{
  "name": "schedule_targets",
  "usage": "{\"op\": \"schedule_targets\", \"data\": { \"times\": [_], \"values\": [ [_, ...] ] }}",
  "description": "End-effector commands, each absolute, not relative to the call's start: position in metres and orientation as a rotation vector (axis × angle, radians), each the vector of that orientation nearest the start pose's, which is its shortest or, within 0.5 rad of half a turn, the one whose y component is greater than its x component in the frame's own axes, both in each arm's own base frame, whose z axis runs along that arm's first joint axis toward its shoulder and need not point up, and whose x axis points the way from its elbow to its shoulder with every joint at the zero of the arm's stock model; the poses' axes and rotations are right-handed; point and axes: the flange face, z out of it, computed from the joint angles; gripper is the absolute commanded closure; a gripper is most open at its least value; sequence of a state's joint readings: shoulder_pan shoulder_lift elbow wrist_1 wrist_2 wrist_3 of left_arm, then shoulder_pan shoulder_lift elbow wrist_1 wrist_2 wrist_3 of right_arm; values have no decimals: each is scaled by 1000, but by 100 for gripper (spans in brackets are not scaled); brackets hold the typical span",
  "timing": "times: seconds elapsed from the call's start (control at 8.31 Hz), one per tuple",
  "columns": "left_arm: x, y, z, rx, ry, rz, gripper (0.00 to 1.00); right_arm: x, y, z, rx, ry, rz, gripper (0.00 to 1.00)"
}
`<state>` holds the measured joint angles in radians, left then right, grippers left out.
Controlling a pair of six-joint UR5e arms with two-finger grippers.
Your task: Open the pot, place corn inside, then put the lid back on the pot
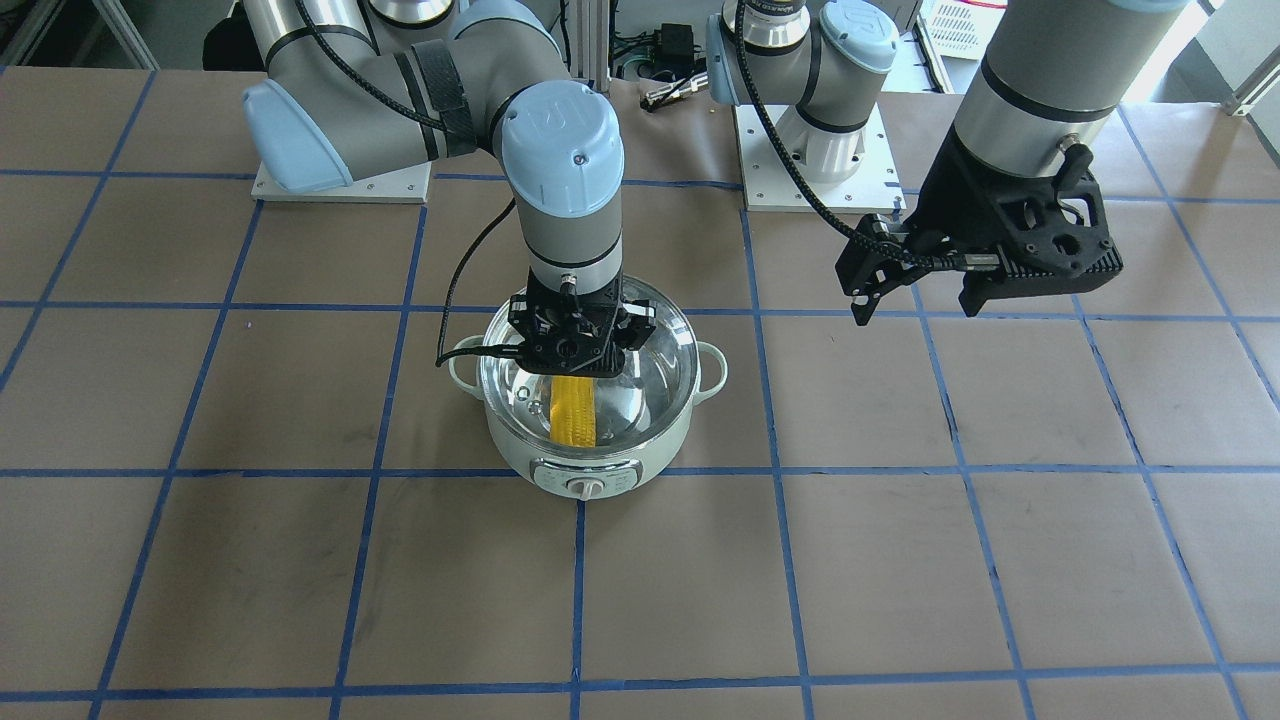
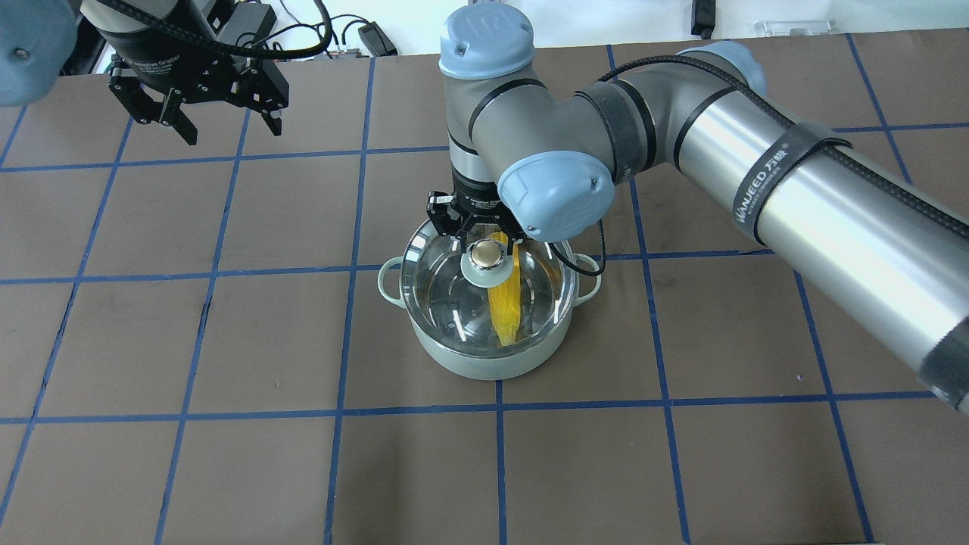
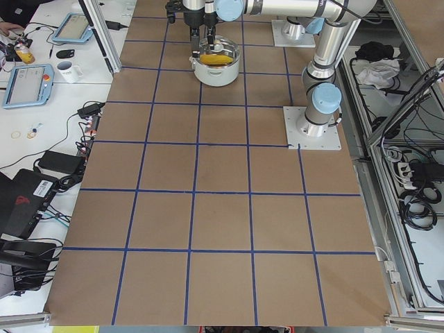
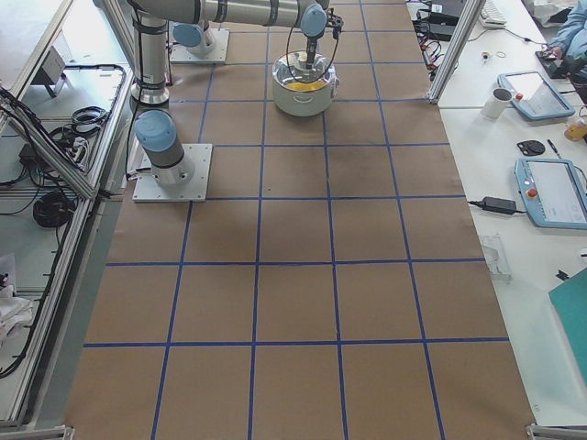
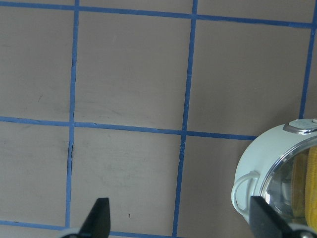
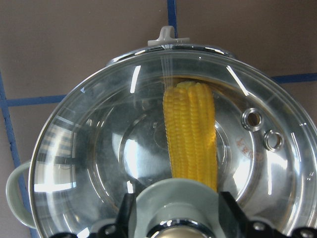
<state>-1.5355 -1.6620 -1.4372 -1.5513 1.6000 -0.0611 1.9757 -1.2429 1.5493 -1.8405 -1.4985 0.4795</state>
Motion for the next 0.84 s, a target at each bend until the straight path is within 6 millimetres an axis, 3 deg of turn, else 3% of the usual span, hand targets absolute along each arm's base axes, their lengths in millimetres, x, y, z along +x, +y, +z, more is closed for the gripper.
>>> {"op": "schedule_targets", "data": {
  "times": [0.0,0.12,0.36,0.48,0.6,0.72],
  "values": [
    [-111,-542,505,-156,3105,-87,0,366,-501,360,109,3076,48,0],
    [-111,-542,506,-152,3108,-89,0,359,-496,386,115,3059,-9,0],
    [-111,-543,502,-140,3110,-79,0,321,-465,448,146,3081,6,0],
    [-111,-544,497,-135,3109,-63,0,289,-455,471,188,3092,43,0],
    [-111,-544,497,-135,3109,-62,0,243,-452,491,235,3113,74,0],
    [-111,-545,495,-132,3109,-58,0,189,-446,518,167,3121,53,0]
  ]
}}
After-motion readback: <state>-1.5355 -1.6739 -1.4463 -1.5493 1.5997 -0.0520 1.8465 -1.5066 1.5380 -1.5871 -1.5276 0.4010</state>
